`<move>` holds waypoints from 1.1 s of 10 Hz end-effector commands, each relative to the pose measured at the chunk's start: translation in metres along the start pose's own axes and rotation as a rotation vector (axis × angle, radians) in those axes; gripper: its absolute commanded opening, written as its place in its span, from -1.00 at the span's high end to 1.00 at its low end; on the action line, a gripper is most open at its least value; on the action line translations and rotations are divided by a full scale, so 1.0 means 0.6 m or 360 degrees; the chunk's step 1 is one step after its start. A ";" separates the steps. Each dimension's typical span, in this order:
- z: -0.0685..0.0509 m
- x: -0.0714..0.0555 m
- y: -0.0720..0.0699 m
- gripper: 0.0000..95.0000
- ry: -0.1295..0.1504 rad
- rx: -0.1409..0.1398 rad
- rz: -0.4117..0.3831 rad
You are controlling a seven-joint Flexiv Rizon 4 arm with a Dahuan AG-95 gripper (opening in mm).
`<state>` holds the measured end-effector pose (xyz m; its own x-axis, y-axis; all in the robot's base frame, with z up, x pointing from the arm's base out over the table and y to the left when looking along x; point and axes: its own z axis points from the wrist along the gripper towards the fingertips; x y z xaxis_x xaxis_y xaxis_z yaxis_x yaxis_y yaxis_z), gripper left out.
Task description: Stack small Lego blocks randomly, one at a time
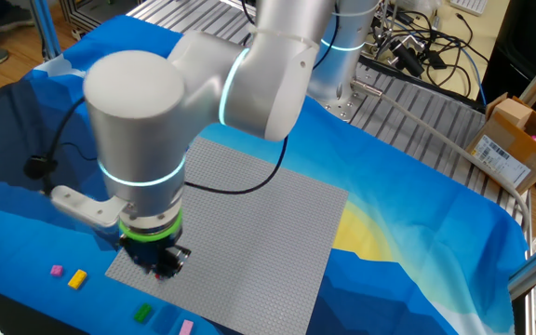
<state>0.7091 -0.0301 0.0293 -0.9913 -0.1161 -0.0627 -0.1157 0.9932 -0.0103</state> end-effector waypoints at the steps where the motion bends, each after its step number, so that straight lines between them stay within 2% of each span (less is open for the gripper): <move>1: 0.005 -0.028 -0.002 0.20 0.0011 -0.0016 0.0011; 2: 0.013 -0.047 -0.002 0.20 0.0008 -0.0017 0.0011; 3: 0.018 -0.055 -0.001 0.20 0.0007 -0.0018 0.0014; 5: 0.020 -0.059 0.007 0.20 0.0008 -0.0023 0.0032; 8: 0.007 -0.063 0.034 0.20 0.0015 -0.0030 0.0098; 11: 0.010 -0.072 0.052 0.20 0.0013 -0.0031 0.0104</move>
<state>0.7524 0.0090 0.0225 -0.9972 -0.0542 -0.0507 -0.0549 0.9984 0.0126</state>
